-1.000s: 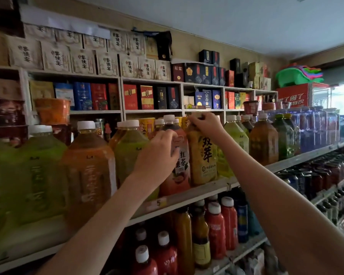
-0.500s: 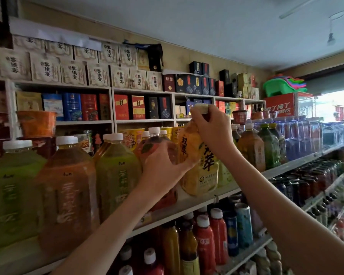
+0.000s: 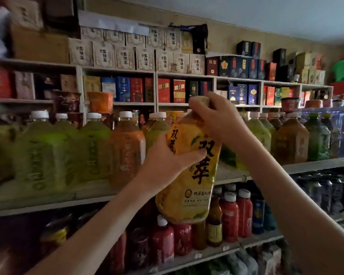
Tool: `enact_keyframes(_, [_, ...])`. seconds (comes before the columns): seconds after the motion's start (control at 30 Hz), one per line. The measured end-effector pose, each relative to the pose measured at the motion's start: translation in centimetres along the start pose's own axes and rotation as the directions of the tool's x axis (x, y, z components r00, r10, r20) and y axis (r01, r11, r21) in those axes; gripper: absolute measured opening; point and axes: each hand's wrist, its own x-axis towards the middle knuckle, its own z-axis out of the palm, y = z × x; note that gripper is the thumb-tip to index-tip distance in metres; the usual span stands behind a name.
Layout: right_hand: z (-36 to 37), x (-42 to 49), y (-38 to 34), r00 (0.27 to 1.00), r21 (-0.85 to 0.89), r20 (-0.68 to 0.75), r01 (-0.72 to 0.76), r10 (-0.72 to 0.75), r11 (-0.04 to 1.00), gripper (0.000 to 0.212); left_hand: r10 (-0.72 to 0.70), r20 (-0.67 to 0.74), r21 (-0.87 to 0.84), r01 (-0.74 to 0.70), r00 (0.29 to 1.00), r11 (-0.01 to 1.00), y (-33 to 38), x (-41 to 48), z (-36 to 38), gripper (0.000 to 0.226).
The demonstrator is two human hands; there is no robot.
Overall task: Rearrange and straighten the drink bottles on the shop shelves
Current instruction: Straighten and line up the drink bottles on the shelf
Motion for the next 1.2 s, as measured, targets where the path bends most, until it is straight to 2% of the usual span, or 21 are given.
enact_keyframes(0.1, [3.1, -0.7, -1.6, 0.986, 0.143, 0.147, -0.095, 0.074, 0.985, 0.031, -0.102, -0.033, 0.021, 0.102, 0.994, 0.995, -0.1, -3.0, -3.3, 0.048])
enact_keyframes(0.17, [5.7, -1.2, -3.6, 0.979, 0.227, 0.199, -0.087, 0.041, 0.970, 0.022, -0.167, -0.083, 0.054, 0.171, 0.983, 0.984, -0.5, -5.0, -5.9, 0.054])
enact_keyframes(0.33, [10.5, -2.0, -9.2, 0.987, 0.224, 0.150, 0.028, -0.062, 0.974, 0.021, -0.239, -0.096, 0.128, 0.250, 0.966, 0.960, -0.1, -8.5, -12.5, 0.068])
enact_keyframes(0.43, [13.7, -2.4, -13.2, 0.984, 0.229, 0.118, 0.102, -0.131, 0.968, 0.020, -0.243, -0.069, 0.329, 0.252, 0.968, 0.910, 1.6, -10.9, -18.2, 0.064])
enact_keyframes(0.5, [16.0, -2.3, -15.6, 0.980, 0.234, 0.112, 0.136, -0.166, 0.963, 0.023, -0.175, -0.085, 0.465, 0.194, 0.981, 0.864, 2.7, -12.7, -22.0, 0.061])
enact_keyframes(0.6, [19.0, -1.7, -18.6, 0.977, 0.263, 0.116, 0.146, -0.181, 0.954, 0.026, 0.051, -0.244, 0.624, 0.116, 0.969, 0.773, 3.3, -14.9, -26.8, 0.052])
enact_keyframes(0.7, [22.2, -1.2, -21.2, 0.971, 0.278, 0.124, 0.166, -0.207, 0.946, 0.027, 0.278, -0.333, 0.823, 0.133, 0.901, 0.553, 2.7, -15.8, -31.7, 0.043])
enact_keyframes(0.77, [24.4, -0.5, -22.7, 0.968, 0.251, 0.116, 0.187, -0.222, 0.950, 0.027, 0.332, -0.331, 0.887, 0.171, 0.884, 0.429, 1.7, -16.1, -34.9, 0.044])
enact_keyframes(0.97, [28.9, 2.4, -24.7, 0.978, 0.205, 0.078, 0.173, -0.192, 0.963, 0.034, 0.318, -0.276, 0.959, 0.235, 0.907, 0.159, -1.2, -15.0, -39.5, 0.063])
enact_keyframes(1.07, [30.1, 3.8, -25.5, 0.974, 0.165, 0.065, 0.205, -0.218, 0.965, 0.029, 0.230, -0.269, 0.959, 0.238, 0.935, 0.155, -1.6, -14.3, -39.7, 0.073])
enact_keyframes(1.2, [32.7, 4.8, -26.2, 0.960, 0.098, 0.129, 0.238, -0.249, 0.966, 0.022, 0.122, -0.243, 0.966, 0.228, 0.962, 0.122, -2.0, -13.9, -40.2, 0.085])
